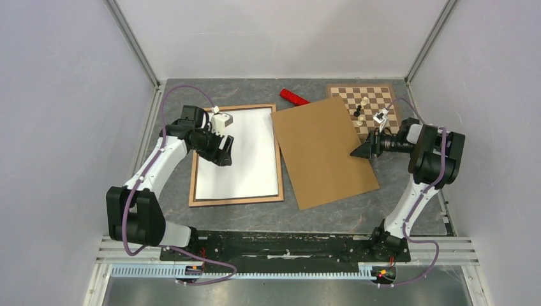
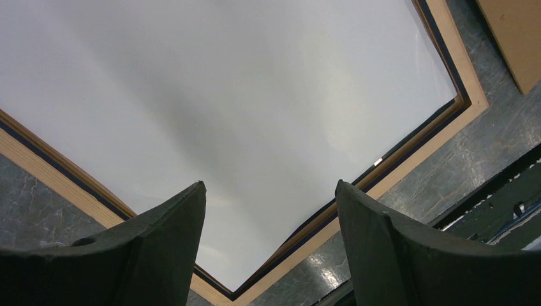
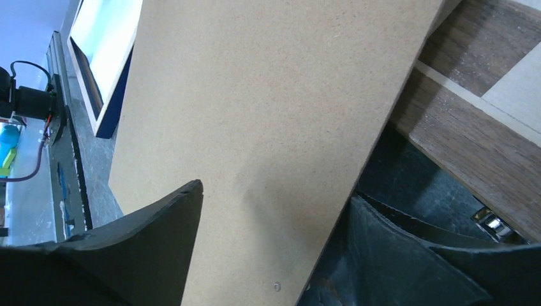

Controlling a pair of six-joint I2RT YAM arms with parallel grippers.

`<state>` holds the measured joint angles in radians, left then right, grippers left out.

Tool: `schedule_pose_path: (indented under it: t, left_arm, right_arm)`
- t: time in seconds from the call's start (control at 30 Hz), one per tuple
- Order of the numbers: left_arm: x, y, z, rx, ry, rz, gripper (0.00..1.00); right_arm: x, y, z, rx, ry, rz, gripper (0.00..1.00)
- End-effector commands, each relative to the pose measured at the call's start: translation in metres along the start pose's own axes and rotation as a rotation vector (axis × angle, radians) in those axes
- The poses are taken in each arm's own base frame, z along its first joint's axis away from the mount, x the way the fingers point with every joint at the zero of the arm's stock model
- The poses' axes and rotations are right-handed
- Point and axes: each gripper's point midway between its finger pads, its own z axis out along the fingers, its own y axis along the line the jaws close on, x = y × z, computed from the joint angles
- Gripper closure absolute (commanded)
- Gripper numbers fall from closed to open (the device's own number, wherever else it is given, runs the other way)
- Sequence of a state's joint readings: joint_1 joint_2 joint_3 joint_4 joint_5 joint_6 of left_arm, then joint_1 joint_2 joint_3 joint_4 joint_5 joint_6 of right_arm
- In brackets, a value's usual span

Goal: Put the photo into the frame

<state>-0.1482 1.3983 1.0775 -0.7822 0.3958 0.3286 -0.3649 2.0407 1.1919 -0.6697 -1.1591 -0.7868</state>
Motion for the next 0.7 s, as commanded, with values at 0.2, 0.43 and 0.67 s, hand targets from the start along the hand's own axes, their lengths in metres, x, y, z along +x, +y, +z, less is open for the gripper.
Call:
schedule_pose_path:
  t: [0.2,0.43,0.67]
  left_arm:
    - [-0.018,-0.001,-0.002,0.005,-0.052,-0.018,0.2]
    - [-0.018,-0.001,-0.001,0.005,-0.051,-0.017,0.2]
    - [-0.02,-0.001,-0.002,0.006,-0.06,-0.011,0.2]
  right_arm:
    - [0.031,-0.015,-0.004,0.057,0.116,0.068,0.47]
    - [0.012,-0.011,-0.014,0.049,0.074,0.058,0.73]
    - [-0.002,0.003,-0.021,0.033,0.057,0.024,0.89]
